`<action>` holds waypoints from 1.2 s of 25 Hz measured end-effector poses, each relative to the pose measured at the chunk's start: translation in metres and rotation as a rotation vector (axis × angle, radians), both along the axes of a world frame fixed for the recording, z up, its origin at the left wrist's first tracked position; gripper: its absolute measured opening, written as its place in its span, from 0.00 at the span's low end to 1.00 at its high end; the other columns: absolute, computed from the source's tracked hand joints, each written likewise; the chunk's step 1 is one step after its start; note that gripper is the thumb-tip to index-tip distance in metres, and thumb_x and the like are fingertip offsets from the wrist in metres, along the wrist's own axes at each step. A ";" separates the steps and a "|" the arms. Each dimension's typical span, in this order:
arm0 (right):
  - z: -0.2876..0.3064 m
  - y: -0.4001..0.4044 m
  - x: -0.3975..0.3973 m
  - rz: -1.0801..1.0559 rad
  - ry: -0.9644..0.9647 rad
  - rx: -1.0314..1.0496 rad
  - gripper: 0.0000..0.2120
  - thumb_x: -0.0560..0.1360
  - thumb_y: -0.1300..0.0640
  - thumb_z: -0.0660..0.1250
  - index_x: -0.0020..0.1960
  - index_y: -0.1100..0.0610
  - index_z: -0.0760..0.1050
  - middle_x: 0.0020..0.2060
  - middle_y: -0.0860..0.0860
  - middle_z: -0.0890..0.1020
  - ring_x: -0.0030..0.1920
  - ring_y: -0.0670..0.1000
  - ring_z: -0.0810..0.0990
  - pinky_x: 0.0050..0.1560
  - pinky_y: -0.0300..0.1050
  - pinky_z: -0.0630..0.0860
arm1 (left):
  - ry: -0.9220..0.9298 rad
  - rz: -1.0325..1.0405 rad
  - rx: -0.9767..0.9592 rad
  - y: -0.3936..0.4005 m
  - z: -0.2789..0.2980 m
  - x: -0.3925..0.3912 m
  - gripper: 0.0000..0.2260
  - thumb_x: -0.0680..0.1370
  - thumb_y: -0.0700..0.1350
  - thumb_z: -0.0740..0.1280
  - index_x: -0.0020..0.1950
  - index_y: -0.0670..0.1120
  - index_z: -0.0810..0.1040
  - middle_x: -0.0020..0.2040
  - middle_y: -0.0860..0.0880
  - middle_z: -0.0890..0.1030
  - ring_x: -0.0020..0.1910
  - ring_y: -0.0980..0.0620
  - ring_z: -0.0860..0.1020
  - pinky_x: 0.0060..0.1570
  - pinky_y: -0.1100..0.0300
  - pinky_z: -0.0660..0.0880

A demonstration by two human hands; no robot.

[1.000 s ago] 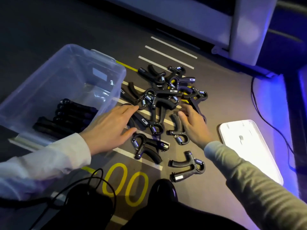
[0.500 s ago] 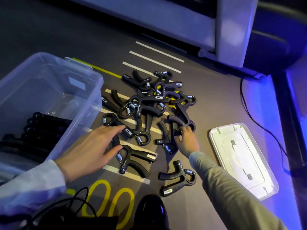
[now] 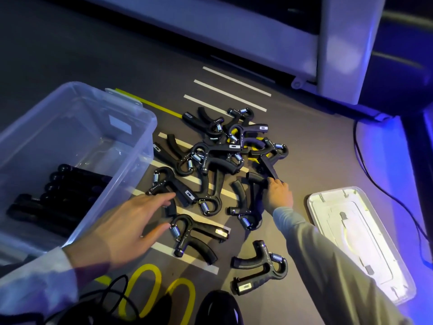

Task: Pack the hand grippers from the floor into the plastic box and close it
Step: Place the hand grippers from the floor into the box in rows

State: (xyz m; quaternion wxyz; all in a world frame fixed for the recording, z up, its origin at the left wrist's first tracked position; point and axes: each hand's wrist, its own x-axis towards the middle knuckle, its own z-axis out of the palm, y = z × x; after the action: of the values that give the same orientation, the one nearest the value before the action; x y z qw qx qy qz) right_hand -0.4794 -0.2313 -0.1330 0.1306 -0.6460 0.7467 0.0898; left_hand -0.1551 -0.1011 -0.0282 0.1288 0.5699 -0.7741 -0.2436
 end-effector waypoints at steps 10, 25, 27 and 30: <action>0.003 -0.009 0.003 0.042 0.067 -0.094 0.11 0.78 0.59 0.59 0.60 0.57 0.70 0.56 0.56 0.78 0.54 0.61 0.79 0.50 0.49 0.74 | 0.025 0.044 0.079 0.003 0.004 0.010 0.32 0.69 0.67 0.46 0.72 0.59 0.59 0.59 0.68 0.69 0.61 0.67 0.65 0.55 0.75 0.62; 0.163 0.006 0.129 0.914 -0.088 -0.952 0.23 0.66 0.66 0.68 0.58 0.53 0.69 0.52 0.51 0.81 0.31 0.56 0.78 0.32 0.43 0.68 | 0.674 0.469 0.046 -0.036 0.076 0.026 0.14 0.75 0.63 0.58 0.53 0.58 0.76 0.50 0.57 0.82 0.50 0.62 0.79 0.53 0.63 0.74; 0.180 0.007 0.147 1.095 -0.019 -0.970 0.22 0.68 0.63 0.70 0.58 0.52 0.69 0.53 0.51 0.81 0.33 0.53 0.80 0.36 0.46 0.64 | 0.917 0.570 0.185 -0.047 0.097 0.034 0.20 0.78 0.61 0.50 0.52 0.53 0.78 0.50 0.52 0.84 0.47 0.56 0.81 0.47 0.61 0.75; 0.196 0.007 0.176 1.271 0.022 -1.000 0.15 0.73 0.64 0.64 0.57 0.53 0.70 0.53 0.51 0.81 0.32 0.53 0.80 0.36 0.46 0.60 | 1.081 0.548 0.378 -0.049 0.123 0.054 0.29 0.75 0.64 0.48 0.53 0.47 0.81 0.49 0.48 0.84 0.42 0.54 0.81 0.36 0.66 0.73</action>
State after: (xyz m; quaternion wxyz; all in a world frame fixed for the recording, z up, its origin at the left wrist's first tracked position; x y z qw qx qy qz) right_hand -0.3032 -0.2247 0.0626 -0.2570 -0.9281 0.1900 -0.1913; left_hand -0.1013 -0.1504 0.0947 0.4563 0.5569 -0.3694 -0.5875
